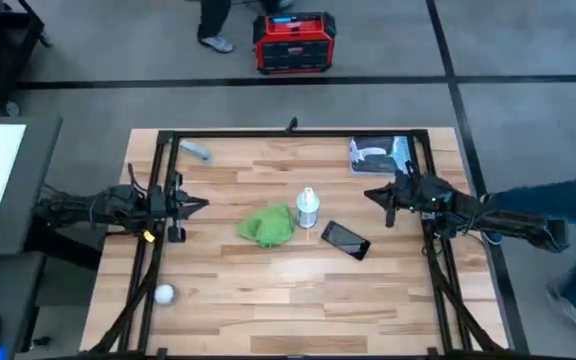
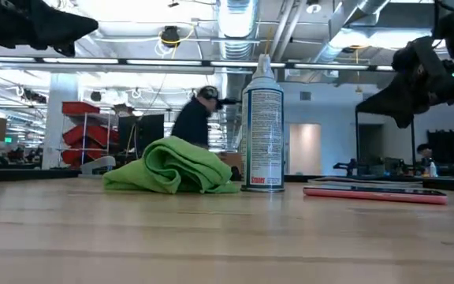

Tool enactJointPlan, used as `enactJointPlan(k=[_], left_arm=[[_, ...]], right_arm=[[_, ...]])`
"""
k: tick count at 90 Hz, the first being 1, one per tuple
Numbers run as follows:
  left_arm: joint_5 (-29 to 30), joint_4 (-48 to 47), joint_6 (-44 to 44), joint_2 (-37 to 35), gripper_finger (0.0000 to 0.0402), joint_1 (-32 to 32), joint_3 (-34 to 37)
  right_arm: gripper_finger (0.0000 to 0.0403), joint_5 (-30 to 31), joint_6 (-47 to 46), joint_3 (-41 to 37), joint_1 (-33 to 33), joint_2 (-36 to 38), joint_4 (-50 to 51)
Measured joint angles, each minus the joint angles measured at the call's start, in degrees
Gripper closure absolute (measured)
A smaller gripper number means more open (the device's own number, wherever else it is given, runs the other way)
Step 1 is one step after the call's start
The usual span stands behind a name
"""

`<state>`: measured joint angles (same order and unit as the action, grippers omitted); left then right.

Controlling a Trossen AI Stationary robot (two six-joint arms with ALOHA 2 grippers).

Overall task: Apply microfiber cloth
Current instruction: Return to Home Position

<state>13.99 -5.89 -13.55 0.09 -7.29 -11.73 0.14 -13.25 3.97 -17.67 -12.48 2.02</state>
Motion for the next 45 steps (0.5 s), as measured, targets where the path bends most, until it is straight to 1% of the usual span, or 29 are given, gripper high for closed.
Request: enactJointPlan(k=[14, 31, 45], left_arm=[[0.22, -1.00, -0.07, -0.01, 0.0402, 0.00, -0.02], [0.23, -2.99, 2.20, 0.01, 0.0402, 0.00, 0.00], [0.37, -6.18, 4.33, 0.01, 0.0401, 0.00, 0.00]], right_arm=[[0.0403, 1.35, -0.92, 0.05, 0.04, 5.82, 7.12], [0.0403, 1.34, -0.86, 0.12, 0.46, 10.38, 7.67], [0.0403, 1.41, -0.71, 0.12, 0.43, 10.44, 7.84]])
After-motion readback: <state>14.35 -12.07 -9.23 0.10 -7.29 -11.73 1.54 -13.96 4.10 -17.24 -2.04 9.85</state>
